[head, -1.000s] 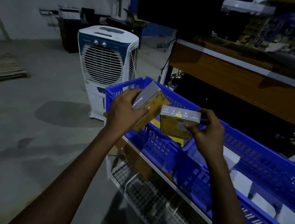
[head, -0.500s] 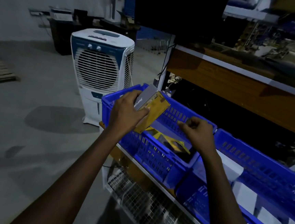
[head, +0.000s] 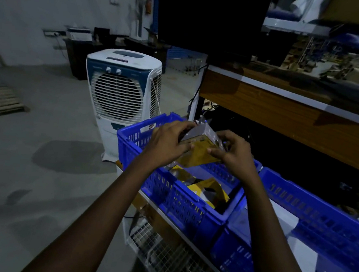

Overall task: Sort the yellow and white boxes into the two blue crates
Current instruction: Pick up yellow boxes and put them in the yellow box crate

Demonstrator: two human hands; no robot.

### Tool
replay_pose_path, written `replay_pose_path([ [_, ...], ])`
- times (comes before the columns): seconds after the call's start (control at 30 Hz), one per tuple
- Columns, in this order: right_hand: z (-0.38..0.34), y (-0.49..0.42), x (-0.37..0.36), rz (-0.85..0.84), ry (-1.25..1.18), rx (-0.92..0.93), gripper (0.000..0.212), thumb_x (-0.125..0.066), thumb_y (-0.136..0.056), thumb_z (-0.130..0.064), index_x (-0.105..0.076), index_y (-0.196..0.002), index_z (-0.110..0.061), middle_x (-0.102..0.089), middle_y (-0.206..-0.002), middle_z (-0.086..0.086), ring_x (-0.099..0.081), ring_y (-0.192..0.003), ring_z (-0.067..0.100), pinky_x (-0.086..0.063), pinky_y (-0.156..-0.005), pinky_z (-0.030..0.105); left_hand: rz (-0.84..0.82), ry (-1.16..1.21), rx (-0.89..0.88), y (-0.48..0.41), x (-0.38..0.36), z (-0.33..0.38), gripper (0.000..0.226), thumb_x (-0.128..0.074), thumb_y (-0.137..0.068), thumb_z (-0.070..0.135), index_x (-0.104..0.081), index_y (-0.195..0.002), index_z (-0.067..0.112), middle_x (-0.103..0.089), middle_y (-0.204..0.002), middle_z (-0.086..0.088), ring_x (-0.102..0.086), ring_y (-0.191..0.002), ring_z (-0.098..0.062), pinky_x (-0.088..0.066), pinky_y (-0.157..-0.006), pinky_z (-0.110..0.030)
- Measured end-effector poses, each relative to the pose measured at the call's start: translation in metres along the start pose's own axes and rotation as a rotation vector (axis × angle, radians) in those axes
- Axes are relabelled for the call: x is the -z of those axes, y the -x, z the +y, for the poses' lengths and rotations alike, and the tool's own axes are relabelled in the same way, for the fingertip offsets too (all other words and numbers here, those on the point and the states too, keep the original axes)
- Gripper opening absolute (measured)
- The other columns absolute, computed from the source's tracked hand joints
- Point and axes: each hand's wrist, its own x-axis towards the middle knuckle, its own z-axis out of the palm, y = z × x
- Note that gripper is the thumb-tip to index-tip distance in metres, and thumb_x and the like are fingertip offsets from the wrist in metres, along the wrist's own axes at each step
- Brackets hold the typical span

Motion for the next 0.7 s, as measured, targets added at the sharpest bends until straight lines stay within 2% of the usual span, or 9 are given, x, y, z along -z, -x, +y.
replay_pose_path([
  [0.07, 0.002, -0.005, -0.004, 0.077, 0.203, 0.051, 0.040, -0.083, -0.071, -0.012, -0.067, -0.108, -0.010, -0.066, -0.103, 0.007, -0.060, -0.093, 0.022, -0.041, -0.073, 0.022, 0.041, -0.056, 0.000, -0.002, -0.002, -0.001, 0.054, -0.066, -0.077, 0.044, -0.049, -0.128, 0.041, -0.062, -0.122, 0.002, -0.058, -0.114, -0.024, -0.046, -0.095, -0.054],
  [0.13, 0.002, -0.006, -0.008, 0.120, 0.310, 0.104, 0.037, -0.079, -0.072, -0.009, -0.067, -0.107, -0.011, -0.061, -0.104, 0.011, -0.058, -0.092, 0.029, -0.045, -0.074, 0.030, 0.072, -0.071, 0.023, -0.004, -0.002, -0.005, 0.058, -0.069, -0.082, 0.034, -0.048, -0.135, 0.037, -0.058, -0.129, 0.000, -0.054, -0.120, -0.025, -0.042, -0.099, -0.057],
  [0.2, 0.006, -0.006, -0.009, 0.009, 0.375, 0.113, 0.036, -0.077, -0.073, -0.017, -0.067, -0.107, -0.016, -0.055, -0.111, 0.010, -0.054, -0.100, 0.033, -0.050, -0.079, 0.041, 0.071, -0.106, 0.043, -0.004, -0.002, -0.009, 0.061, -0.068, -0.083, 0.029, -0.046, -0.140, 0.033, -0.055, -0.134, -0.001, -0.051, -0.125, -0.025, -0.039, -0.101, -0.057],
  [0.27, 0.012, -0.003, -0.009, -0.164, 0.465, 0.052, 0.033, -0.073, -0.068, -0.035, -0.067, -0.100, -0.028, -0.052, -0.114, 0.003, -0.051, -0.108, 0.034, -0.049, -0.085, 0.045, 0.075, -0.119, 0.045, -0.001, -0.001, -0.012, 0.059, -0.064, -0.082, 0.034, -0.047, -0.139, 0.032, -0.056, -0.134, 0.000, -0.052, -0.124, -0.025, -0.040, -0.101, -0.055],
  [0.3, 0.012, 0.000, -0.008, -0.206, 0.458, 0.019, 0.026, -0.071, -0.069, -0.038, -0.065, -0.094, -0.033, -0.052, -0.113, 0.000, -0.050, -0.110, 0.032, -0.048, -0.087, 0.046, 0.073, -0.122, 0.051, -0.001, -0.002, -0.012, 0.057, -0.063, -0.083, 0.036, -0.048, -0.138, 0.032, -0.056, -0.134, 0.000, -0.051, -0.124, -0.025, -0.040, -0.102, -0.053],
  [0.37, 0.014, 0.003, -0.006, -0.188, 0.376, -0.010, 0.018, -0.071, -0.076, -0.030, -0.063, -0.091, -0.035, -0.051, -0.111, -0.001, -0.048, -0.112, 0.030, -0.046, -0.088, 0.045, 0.052, -0.147, 0.071, 0.002, -0.005, -0.010, 0.055, -0.065, -0.087, 0.035, -0.048, -0.139, 0.031, -0.055, -0.137, 0.001, -0.048, -0.127, -0.025, -0.037, -0.105, -0.047],
  [0.53, 0.015, 0.007, -0.001, -0.084, 0.397, 0.032, 0.029, -0.066, -0.087, -0.026, -0.065, -0.115, -0.022, -0.052, -0.117, 0.004, -0.047, -0.115, 0.028, -0.036, -0.084, 0.031, -0.020, -0.217, 0.058, 0.007, -0.022, 0.001, 0.066, -0.056, -0.083, 0.043, -0.038, -0.146, 0.035, -0.045, -0.147, -0.001, -0.039, -0.135, -0.028, -0.032, -0.108, -0.051],
  [0.63, 0.019, 0.014, 0.005, -0.092, 0.480, 0.042, 0.047, -0.066, -0.085, -0.035, -0.056, -0.130, -0.027, -0.048, -0.132, 0.006, -0.042, -0.122, 0.030, -0.043, -0.092, 0.040, -0.102, -0.327, 0.054, 0.007, -0.035, 0.013, 0.079, -0.059, -0.087, 0.046, -0.015, -0.153, 0.040, -0.017, -0.162, -0.002, -0.014, -0.148, -0.030, -0.016, -0.115, -0.056],
  [0.7, 0.024, 0.020, 0.008, -0.094, 0.557, 0.042, 0.060, -0.059, -0.082, -0.051, -0.046, -0.138, -0.033, -0.042, -0.143, 0.005, -0.037, -0.131, 0.031, -0.041, -0.101, 0.049, -0.134, -0.395, 0.037, 0.007, -0.046, 0.019, 0.089, -0.058, -0.087, 0.053, 0.003, -0.152, 0.043, 0.002, -0.165, 0.000, 0.002, -0.150, -0.030, -0.006, -0.116, -0.059],
])
